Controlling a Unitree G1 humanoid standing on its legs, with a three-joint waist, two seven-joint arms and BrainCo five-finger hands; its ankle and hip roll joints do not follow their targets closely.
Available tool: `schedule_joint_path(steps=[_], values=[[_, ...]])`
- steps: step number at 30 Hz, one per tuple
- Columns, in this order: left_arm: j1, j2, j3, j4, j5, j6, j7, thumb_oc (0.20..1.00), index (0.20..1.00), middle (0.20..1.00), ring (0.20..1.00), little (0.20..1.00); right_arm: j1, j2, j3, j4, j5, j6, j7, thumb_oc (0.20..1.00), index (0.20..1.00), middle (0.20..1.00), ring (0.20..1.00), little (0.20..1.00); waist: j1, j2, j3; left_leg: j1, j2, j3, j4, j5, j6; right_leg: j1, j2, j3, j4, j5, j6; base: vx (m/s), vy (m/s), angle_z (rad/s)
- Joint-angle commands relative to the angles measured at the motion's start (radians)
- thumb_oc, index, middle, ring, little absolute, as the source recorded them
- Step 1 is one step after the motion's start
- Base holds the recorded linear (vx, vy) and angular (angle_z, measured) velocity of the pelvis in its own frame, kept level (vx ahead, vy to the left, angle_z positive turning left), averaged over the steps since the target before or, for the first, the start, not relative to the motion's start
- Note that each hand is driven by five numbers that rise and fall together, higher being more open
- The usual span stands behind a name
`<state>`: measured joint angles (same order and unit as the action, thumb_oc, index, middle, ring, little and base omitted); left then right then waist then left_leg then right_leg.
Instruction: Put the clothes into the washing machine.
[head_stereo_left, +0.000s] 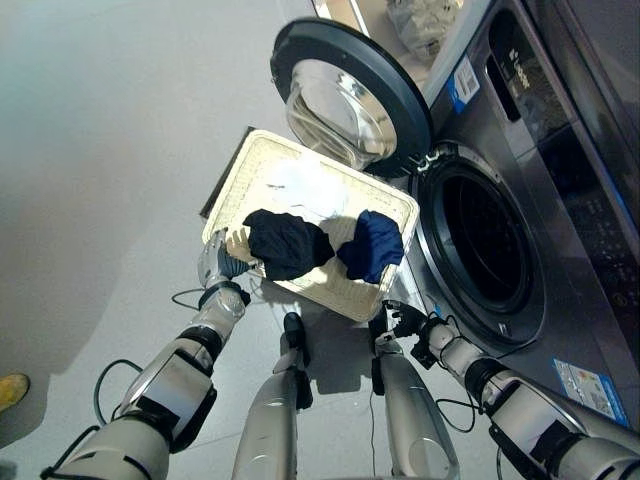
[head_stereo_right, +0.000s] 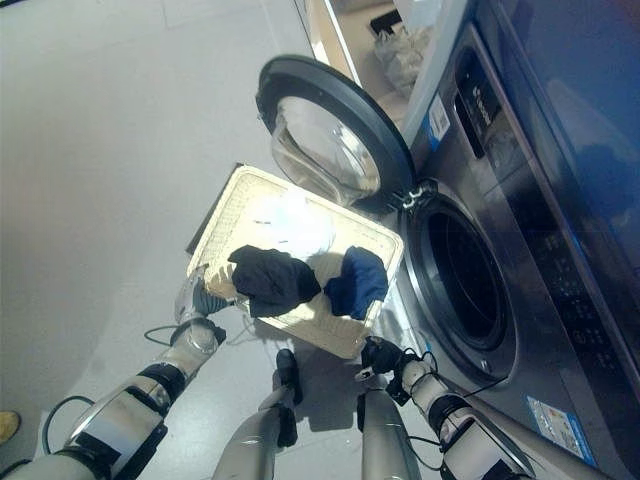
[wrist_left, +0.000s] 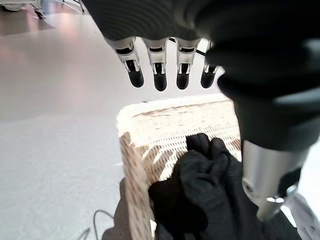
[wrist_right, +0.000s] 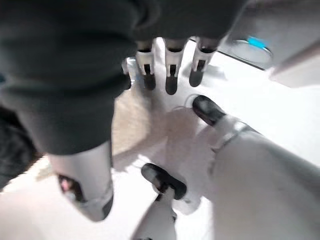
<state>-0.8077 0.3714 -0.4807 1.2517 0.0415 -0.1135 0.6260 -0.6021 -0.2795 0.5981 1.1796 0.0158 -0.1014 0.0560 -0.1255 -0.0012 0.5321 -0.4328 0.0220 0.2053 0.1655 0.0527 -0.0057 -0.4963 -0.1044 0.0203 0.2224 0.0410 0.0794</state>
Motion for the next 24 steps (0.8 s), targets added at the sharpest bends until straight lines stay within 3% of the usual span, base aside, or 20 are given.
schedule_joint_path(steps=[1,16,19,23,24], values=[[-0.044,0.037,0.013,0.033,-0.049,0.003,0.006,1.0,1.0,1.0,1.0,1.0,0.018,-0.019,0.037,-0.036,0.04,-0.003,-0.014,1.0,1.0,1.0,1.0,1.0,-0.01,-0.038,-0.012,-0.074,-0.08,0.019,0.185,-0.152,0.013,-0.053,0.054,-0.02,-0.017,0.022,0.0,0.0,0.01,-0.1],[-0.229,0.123,-0.02,0.083,-0.102,0.051,-0.072,1.0,1.0,1.0,1.0,1.0,0.03,-0.054,0.072,-0.144,0.144,-0.08,-0.067,1.0,1.0,1.0,1.0,1.0,-0.056,-0.105,-0.012,-0.326,-0.065,-0.003,0.357,-0.2,-0.002,-0.265,0.065,-0.028,0.033,0.049,-0.003,0.0,-0.021,-0.11],[-0.254,0.128,-0.031,0.097,-0.127,0.046,-0.106,1.0,1.0,1.0,1.0,1.0,0.037,-0.06,0.076,-0.175,0.167,-0.086,-0.078,1.0,1.0,1.0,1.0,1.0,-0.064,-0.114,-0.012,-0.362,-0.06,-0.011,0.379,-0.208,-0.001,-0.302,0.066,-0.028,0.047,0.051,-0.002,0.0,0.0,0.0],[-0.288,0.119,-0.046,0.122,-0.163,0.086,-0.194,1.0,1.0,1.0,1.0,1.0,0.051,-0.064,0.068,-0.216,0.23,-0.107,-0.1,1.0,1.0,1.0,1.0,1.0,-0.078,-0.13,-0.012,-0.417,-0.057,-0.025,0.417,-0.22,0.001,-0.356,0.073,-0.025,0.074,0.053,-0.001,0.0,-0.008,-0.01],[-0.297,0.116,-0.051,0.132,-0.187,0.109,-0.242,0.576,0.576,0.576,0.576,0.576,0.057,-0.066,0.066,-0.24,0.262,-0.111,-0.113,1.0,1.0,1.0,1.0,1.0,-0.083,-0.136,-0.012,-0.431,-0.056,-0.029,0.424,-0.222,0.002,-0.37,0.076,-0.024,0.08,0.054,-0.001,0.0,0.0,0.0]])
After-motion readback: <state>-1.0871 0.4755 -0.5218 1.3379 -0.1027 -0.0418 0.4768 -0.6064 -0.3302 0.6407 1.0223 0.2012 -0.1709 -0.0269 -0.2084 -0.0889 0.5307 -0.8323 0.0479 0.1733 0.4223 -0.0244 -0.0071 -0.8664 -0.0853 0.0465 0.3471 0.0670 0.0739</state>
